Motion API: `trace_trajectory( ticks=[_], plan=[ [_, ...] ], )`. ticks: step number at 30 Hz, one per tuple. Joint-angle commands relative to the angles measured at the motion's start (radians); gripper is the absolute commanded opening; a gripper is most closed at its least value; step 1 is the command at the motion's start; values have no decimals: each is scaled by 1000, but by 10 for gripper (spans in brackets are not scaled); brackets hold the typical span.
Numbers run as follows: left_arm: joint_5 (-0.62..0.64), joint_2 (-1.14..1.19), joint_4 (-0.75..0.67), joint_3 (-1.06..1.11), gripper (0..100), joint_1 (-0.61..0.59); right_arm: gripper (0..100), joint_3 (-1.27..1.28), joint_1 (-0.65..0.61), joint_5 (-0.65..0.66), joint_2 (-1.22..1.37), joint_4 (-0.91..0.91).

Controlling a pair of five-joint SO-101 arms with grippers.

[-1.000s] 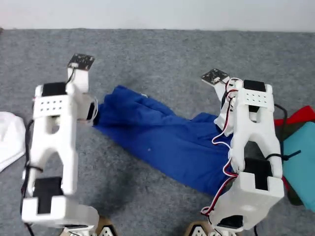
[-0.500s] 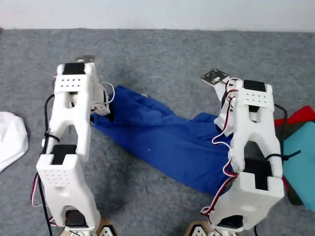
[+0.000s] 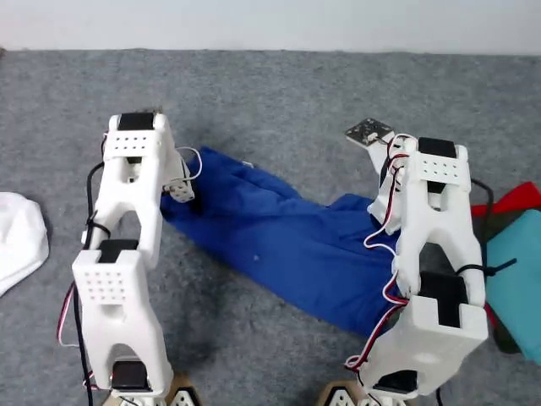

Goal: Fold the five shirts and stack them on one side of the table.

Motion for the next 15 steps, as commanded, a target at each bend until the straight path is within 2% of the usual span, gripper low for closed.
trace_trajectory(
  ticks=[1, 8, 15],
  plan=[
    [11, 26, 20, -137, 183, 5, 314, -55, 2, -5, -7, 2],
    [-23, 112, 34, -294, 16, 12, 314, -55, -5, -5, -7, -1],
    [-69, 117, 35, -302, 13, 12, 314, -55, -18, -5, -5, -1]
  ],
)
